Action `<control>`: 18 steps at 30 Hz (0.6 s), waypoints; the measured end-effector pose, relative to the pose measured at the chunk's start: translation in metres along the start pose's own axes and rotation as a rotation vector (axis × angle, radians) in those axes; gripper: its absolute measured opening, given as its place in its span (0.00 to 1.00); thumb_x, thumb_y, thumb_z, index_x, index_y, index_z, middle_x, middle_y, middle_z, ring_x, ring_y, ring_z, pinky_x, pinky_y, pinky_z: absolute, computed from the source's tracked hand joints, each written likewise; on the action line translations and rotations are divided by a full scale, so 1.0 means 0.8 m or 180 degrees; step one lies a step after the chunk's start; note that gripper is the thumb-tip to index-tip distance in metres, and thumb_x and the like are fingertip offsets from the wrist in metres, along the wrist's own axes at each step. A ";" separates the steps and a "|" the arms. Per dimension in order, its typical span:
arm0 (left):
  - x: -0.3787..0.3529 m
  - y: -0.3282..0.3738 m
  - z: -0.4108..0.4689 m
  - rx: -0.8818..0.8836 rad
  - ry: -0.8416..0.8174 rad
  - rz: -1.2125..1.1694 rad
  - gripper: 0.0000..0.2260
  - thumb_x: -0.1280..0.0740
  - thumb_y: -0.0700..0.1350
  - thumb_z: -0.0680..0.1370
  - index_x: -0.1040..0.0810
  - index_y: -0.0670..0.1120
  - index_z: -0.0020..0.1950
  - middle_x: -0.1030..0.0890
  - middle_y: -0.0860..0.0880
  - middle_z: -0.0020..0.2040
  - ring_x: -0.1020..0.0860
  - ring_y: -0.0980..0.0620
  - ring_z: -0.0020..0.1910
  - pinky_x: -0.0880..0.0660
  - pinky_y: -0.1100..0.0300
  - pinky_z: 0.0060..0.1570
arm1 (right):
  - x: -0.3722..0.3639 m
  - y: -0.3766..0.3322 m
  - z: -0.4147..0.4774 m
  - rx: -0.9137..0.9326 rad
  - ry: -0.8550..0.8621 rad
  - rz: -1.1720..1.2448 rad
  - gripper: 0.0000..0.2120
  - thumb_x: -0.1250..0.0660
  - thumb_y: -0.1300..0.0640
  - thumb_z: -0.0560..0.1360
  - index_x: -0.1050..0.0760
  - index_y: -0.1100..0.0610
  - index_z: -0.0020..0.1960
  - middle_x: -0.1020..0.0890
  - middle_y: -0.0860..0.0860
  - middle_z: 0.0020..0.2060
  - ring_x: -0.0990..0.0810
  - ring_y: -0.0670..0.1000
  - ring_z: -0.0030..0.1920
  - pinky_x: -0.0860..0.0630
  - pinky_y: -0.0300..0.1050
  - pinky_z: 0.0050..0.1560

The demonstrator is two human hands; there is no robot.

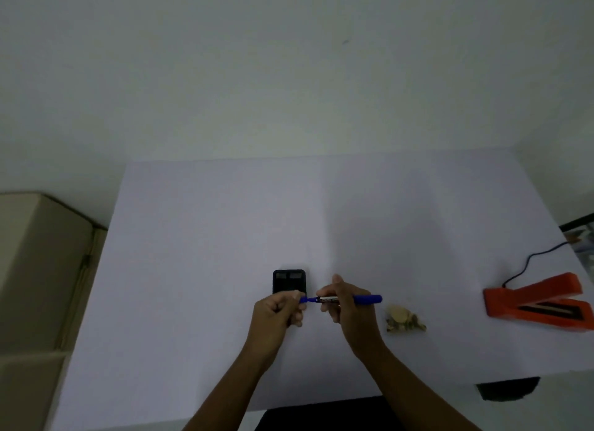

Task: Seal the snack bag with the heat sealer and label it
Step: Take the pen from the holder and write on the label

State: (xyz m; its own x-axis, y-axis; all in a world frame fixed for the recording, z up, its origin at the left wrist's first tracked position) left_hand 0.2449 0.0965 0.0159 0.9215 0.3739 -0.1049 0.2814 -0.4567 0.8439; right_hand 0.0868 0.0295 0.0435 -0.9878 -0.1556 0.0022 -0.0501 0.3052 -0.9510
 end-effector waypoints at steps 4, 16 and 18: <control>-0.005 0.033 0.000 -0.0034 -0.0020 -0.0052 0.10 0.37 0.39 0.81 0.16 0.41 0.51 0.16 0.45 0.37 0.23 0.52 0.33 0.22 0.63 0.37 | -0.009 -0.029 0.006 0.0162 0.0106 0.0181 0.20 0.40 0.58 0.81 0.19 0.69 0.39 0.21 0.57 0.25 0.26 0.44 0.24 0.31 0.32 0.26; -0.010 0.068 0.032 -0.0096 -0.0175 0.0275 0.10 0.36 0.41 0.81 0.16 0.39 0.48 0.18 0.49 0.32 0.24 0.55 0.30 0.24 0.65 0.33 | -0.015 -0.046 0.039 0.0220 0.0463 0.0249 0.21 0.40 0.59 0.82 0.19 0.68 0.36 0.22 0.54 0.23 0.27 0.44 0.23 0.33 0.33 0.24; -0.008 0.067 0.036 -0.0023 -0.0144 0.0208 0.11 0.37 0.41 0.81 0.16 0.39 0.48 0.18 0.49 0.33 0.24 0.54 0.31 0.24 0.65 0.34 | -0.019 -0.042 0.044 0.0169 0.0490 0.0267 0.21 0.41 0.58 0.82 0.20 0.68 0.36 0.23 0.55 0.23 0.28 0.45 0.23 0.34 0.34 0.24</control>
State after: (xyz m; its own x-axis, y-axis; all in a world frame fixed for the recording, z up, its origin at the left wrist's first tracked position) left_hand 0.2618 0.0462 0.0462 0.9490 0.3067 -0.0731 0.2186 -0.4729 0.8536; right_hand 0.1086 -0.0116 0.0645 -0.9993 0.0152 -0.0344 0.0372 0.2604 -0.9648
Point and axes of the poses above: each hand's wrist, its own z-axis towards the middle knuckle, its own x-axis out of the back of the hand, y = z × x, the point moved 8 cm from there along z, towards the middle knuckle
